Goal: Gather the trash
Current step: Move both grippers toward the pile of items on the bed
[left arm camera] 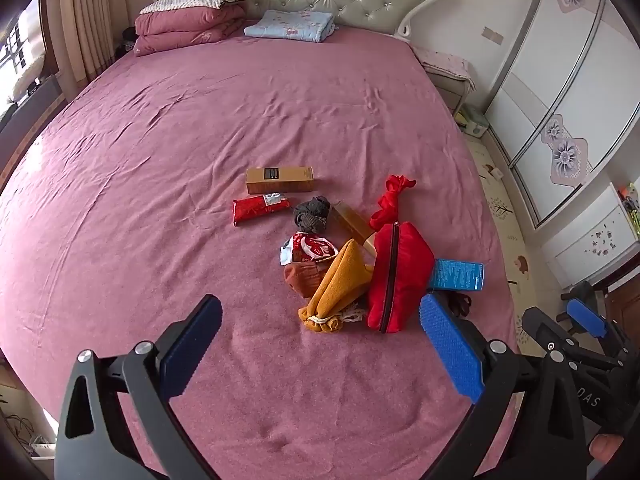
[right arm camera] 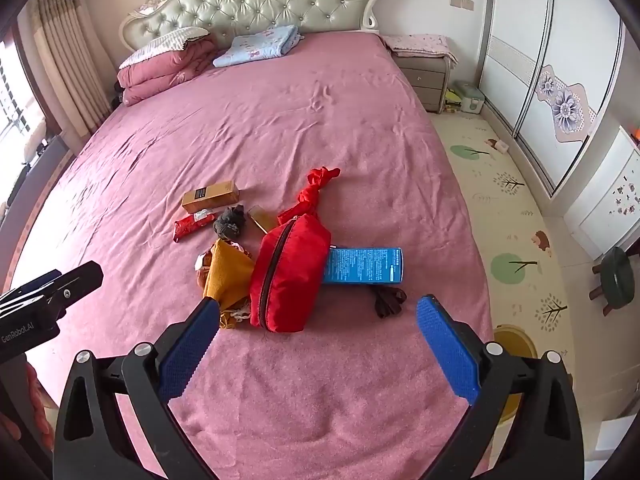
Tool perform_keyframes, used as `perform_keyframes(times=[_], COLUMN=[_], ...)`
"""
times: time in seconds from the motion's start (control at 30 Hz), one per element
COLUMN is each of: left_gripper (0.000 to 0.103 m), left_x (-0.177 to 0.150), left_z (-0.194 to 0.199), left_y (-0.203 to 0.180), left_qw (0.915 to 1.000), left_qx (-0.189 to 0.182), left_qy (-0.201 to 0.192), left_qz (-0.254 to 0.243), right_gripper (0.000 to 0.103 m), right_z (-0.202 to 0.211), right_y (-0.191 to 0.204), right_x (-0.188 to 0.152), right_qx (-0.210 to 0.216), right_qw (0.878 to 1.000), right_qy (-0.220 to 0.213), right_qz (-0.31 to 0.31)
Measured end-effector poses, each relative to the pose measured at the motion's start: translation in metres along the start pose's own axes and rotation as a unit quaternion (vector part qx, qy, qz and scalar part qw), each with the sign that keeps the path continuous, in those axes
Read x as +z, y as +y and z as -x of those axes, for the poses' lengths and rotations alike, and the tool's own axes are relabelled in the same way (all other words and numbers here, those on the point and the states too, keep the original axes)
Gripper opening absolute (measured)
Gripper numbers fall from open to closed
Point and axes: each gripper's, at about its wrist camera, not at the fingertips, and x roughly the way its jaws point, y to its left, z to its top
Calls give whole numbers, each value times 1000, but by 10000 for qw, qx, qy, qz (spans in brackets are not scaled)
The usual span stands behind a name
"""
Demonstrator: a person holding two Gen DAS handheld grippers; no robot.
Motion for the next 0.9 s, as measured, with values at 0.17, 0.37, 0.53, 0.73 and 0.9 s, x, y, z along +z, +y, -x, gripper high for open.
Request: perform_keyframes(times=[0.17, 0.37, 0.53, 0.73, 0.9], left_gripper=[99, 99, 99, 99, 99], left_x=[0, -3, 3, 3, 3], left_z=[-10, -15, -16, -20, -21], left_y=[-1, 2, 2, 4, 4], left_qw=[10000, 9999, 9998, 9998, 9997], left_qx=[-23, 19, 47, 2, -5], left_qy=[67, 109, 173, 203, 250], left_qz=[-50, -68, -61, 12, 31], right_gripper=[95, 94, 95, 94, 94], right_z=[-4, -7, -8, -9, -10], right_y=[0, 3, 5, 3, 2], right_x=[2, 4, 6, 6, 6], right_qx=[26, 24, 28, -18, 32], right_qw=[10000, 9999, 9999, 10000, 9999], right_qy=[75, 113, 99, 66, 100], right_qz=[-14, -1, 0, -41, -82])
